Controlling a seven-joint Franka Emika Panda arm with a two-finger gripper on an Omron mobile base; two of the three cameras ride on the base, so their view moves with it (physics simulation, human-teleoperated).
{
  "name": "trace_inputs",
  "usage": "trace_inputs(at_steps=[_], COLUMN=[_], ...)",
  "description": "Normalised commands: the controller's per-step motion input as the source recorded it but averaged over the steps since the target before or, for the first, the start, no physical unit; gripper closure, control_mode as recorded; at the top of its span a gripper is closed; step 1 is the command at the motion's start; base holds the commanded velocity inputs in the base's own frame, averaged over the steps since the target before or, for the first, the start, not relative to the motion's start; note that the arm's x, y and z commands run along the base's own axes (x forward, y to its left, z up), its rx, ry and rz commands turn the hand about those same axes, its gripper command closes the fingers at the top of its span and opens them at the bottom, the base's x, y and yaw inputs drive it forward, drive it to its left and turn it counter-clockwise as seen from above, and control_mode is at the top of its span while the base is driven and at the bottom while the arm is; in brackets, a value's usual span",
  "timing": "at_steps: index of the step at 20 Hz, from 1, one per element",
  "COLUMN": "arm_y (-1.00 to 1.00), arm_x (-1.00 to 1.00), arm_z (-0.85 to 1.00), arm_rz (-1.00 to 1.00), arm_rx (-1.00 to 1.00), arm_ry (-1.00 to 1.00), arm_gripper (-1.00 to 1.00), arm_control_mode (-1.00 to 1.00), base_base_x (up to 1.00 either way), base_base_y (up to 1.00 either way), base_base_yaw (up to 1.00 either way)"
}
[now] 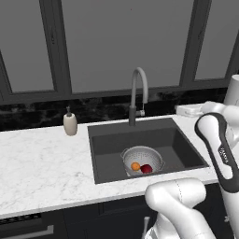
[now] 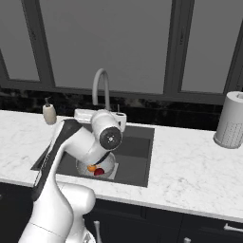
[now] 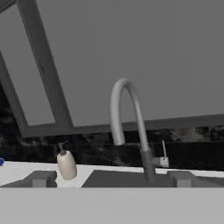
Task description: Put the colander in the sink, put the tangerine, pear in the colander, and turn on the sink faucet and pour water over the colander.
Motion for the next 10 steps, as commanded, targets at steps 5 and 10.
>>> trace_inputs(at_steps=[5,10], arm_y=[-0.02,0.00], arm_x=[0.39,0.47], arm_z=[-0.46,-0.27], arm_rz=[0.02,0.01], arm_rx=[0.00,0.00], arm_ry=[-0.18,-0.11], arm_gripper=[-1.00,-1.00], arm_control_mode=[-1.00,-1.00], base_base_x=[0.00,0.00], base_base_y=[0.00,0.00], base_base_yaw=[0.00,0.00])
